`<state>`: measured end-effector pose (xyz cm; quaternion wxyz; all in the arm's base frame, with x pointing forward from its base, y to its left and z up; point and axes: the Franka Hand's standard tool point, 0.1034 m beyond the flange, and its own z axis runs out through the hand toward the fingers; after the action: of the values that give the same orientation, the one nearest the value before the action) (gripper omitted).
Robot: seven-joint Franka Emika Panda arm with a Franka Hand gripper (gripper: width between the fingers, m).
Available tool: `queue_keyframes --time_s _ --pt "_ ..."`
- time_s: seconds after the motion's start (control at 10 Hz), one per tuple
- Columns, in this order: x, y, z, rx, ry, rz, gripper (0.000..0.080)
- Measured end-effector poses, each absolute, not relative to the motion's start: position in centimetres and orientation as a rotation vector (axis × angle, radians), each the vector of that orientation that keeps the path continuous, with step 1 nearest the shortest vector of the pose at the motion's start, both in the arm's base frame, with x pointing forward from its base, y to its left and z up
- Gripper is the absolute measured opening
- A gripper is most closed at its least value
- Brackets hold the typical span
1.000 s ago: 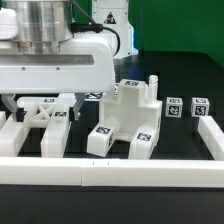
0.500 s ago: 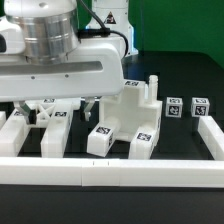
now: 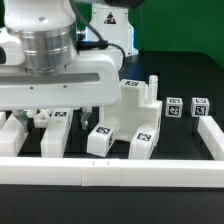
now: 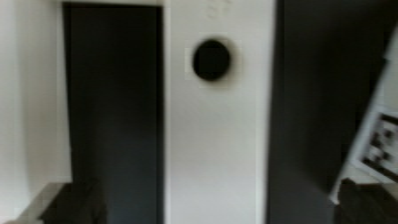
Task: Assemble chair
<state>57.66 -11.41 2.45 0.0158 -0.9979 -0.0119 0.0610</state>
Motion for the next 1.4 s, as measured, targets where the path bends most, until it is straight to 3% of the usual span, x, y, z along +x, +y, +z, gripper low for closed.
queue_keyframes --time_s 0.8,0.9,1.1,1.4 --pt "57.2 -11.3 0.6 -3.117 -0.040 0.196 0.0649" --pt "57.2 -11.4 0.5 -3.118 -0.039 0.192 0.0592" --pt "57.2 -11.4 0.5 -3.118 -0.039 0.193 0.0318" --pt "57.3 -11.4 0.7 -3.119 -0.040 0.189 0.0284"
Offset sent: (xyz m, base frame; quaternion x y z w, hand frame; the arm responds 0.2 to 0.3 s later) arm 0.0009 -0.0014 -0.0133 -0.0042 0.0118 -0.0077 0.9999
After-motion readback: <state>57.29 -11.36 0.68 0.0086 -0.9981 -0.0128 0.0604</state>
